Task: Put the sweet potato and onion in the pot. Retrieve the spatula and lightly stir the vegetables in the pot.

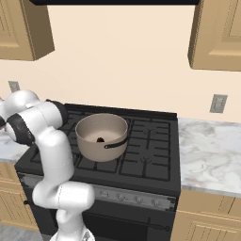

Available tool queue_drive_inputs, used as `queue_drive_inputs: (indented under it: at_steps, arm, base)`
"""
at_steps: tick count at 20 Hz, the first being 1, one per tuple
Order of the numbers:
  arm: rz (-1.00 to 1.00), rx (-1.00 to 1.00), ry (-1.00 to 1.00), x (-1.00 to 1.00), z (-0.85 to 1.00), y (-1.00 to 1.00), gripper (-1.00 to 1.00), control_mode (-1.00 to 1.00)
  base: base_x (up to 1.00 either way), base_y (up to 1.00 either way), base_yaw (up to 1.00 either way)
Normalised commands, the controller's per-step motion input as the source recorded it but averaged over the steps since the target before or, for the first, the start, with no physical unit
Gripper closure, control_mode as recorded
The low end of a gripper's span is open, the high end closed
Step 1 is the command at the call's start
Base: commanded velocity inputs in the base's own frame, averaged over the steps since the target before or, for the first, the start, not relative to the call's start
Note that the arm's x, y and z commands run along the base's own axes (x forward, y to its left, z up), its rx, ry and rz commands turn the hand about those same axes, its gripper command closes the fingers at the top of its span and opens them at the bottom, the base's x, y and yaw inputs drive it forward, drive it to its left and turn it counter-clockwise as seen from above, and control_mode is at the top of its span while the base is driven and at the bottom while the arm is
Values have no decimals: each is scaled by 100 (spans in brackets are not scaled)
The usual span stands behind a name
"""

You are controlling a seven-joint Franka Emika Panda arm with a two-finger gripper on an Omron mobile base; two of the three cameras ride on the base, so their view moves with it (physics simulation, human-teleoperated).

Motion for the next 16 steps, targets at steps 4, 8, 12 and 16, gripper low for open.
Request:
queue_drive_inputs:
  at_steps: [4, 8, 12, 16]
  arm:
    - [0, 0, 0, 8, 0, 13, -100, -100]
    - [0, 0, 0, 14, 0, 11, -100, -100]
    - [0, 1, 0, 26, 0, 13, -100, -100]
    - [-3, 5, 0, 31, 0, 11, -100, -100]
  base:
    - [0, 0, 0]
    - [0, 0, 0]
    - [0, 0, 0]
    - [0, 0, 0]
